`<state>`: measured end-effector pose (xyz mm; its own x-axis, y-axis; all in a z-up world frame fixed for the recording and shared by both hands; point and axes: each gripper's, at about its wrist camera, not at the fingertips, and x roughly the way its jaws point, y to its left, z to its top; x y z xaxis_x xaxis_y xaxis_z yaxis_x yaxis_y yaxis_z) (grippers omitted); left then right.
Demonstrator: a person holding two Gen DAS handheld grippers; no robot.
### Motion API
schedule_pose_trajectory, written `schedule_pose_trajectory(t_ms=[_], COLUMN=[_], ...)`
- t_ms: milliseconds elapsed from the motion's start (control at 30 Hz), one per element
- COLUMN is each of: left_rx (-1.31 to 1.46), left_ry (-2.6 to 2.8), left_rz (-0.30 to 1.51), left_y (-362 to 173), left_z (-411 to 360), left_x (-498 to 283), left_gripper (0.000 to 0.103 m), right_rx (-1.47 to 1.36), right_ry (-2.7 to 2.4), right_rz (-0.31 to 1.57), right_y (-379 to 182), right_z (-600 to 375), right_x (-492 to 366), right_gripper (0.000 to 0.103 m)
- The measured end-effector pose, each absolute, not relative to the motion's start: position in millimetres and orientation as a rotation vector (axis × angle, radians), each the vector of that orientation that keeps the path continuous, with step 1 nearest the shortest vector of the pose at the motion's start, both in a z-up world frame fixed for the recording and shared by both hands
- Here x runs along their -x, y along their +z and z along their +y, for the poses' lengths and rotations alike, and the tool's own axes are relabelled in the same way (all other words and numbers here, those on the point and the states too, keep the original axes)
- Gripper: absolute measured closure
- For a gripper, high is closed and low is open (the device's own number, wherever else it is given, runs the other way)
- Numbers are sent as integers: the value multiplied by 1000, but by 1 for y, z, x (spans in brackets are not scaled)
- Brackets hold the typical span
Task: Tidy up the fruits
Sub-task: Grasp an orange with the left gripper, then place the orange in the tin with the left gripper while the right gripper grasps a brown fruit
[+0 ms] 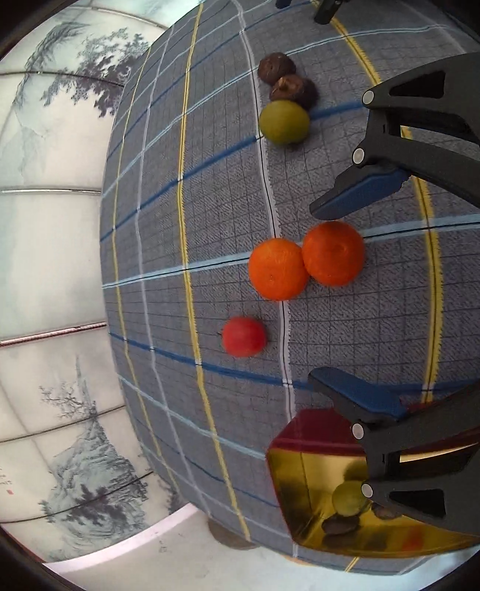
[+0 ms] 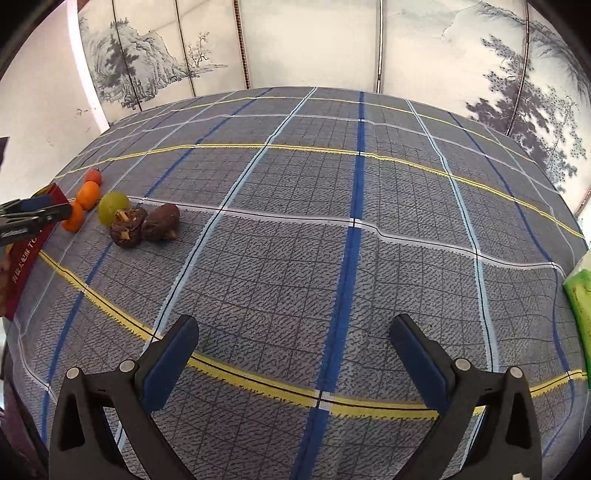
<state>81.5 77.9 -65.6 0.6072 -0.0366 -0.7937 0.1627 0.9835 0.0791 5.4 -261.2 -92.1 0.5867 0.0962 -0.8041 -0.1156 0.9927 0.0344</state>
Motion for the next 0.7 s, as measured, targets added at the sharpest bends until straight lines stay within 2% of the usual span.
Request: schedule_pose_trajectory(t_ms=[67,133,167,200,533,600,667,700], left_rx=[-128,-102,-81,-57,-5,8,20,28], left_ry=[-129,-166,-197,-223,-271,-286,-290,-297], left_rz=[912,907,912,918,881,882,886,889], left_y=[-70,-74,-75,-76,-43,-36,-31,-28], left_z=[78,75,74,73,52,53,54,54], left_x=[-83,-82,-81,-79,-8,5,14,20], left_gripper=[22,37,60,70,70,70,70,70], right_rx=[22,23,25,29,32,84,182,220], right_ry=[131,131,131,129,420,498,536,540], right_rz=[935,936,936,937,845,824,824,840], right_y=[-92,-92,-92,-92,-61,-55,-59,-63], right_z=[-261,-260,-260,-259,-226,-211,-194,-187], right_x=[-5,-5,-6,-6,-5,-16,-27,-32], right_gripper=[0,0,0,0,1,9,36,45])
